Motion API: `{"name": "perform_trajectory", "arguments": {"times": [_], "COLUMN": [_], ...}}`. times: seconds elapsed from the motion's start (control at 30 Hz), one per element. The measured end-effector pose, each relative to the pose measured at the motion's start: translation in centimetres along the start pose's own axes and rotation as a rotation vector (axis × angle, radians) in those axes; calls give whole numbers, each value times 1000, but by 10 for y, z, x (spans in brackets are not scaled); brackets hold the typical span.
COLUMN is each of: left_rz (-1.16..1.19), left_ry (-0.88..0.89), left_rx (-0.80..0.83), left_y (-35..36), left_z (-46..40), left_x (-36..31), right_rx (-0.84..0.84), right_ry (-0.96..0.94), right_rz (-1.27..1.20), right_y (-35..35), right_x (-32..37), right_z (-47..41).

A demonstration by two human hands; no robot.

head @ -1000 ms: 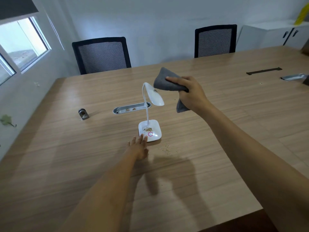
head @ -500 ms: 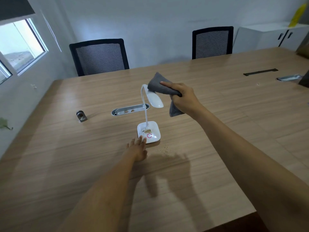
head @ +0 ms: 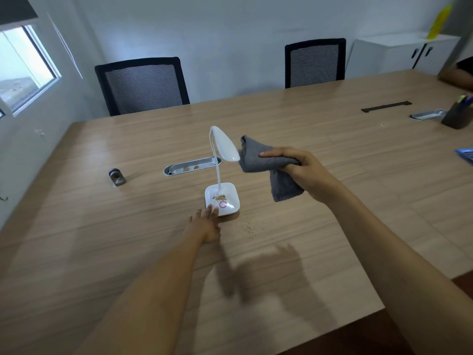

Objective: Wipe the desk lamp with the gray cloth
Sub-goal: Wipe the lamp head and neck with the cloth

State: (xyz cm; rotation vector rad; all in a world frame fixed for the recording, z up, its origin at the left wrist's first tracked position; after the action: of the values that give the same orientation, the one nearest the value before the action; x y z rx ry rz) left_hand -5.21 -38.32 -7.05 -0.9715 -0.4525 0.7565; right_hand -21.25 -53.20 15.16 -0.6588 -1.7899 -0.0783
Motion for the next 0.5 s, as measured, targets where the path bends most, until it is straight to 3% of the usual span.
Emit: {"name": "perform_trajectory", "arguments": {"times": [0.23,0.5], "left_rz": [11,27], "left_ry": [10,24], "left_rx": [-10,-14], "left_y": [-1,-1], "left_z": [2,3], "left_x": [0,1], "right_rx": [-223,-57], "right_ry": [-28,-13], "right_rz": [-194,-18], "right_y": [-9,28], "right_x": [7,15], "right_z": [-18,-63]}}
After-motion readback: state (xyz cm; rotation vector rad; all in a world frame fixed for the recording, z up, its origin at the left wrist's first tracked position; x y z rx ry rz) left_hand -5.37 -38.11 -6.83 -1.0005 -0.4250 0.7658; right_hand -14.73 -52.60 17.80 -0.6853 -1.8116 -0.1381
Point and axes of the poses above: each hand's wrist, its own z-axis away from the middle knuckle, its own y-axis out of the palm, x = y × z, the point moved 9 cm from there along -z, towards the middle knuckle, and after that the axes turned 6 degrees about -y, right-handed, at the moved point
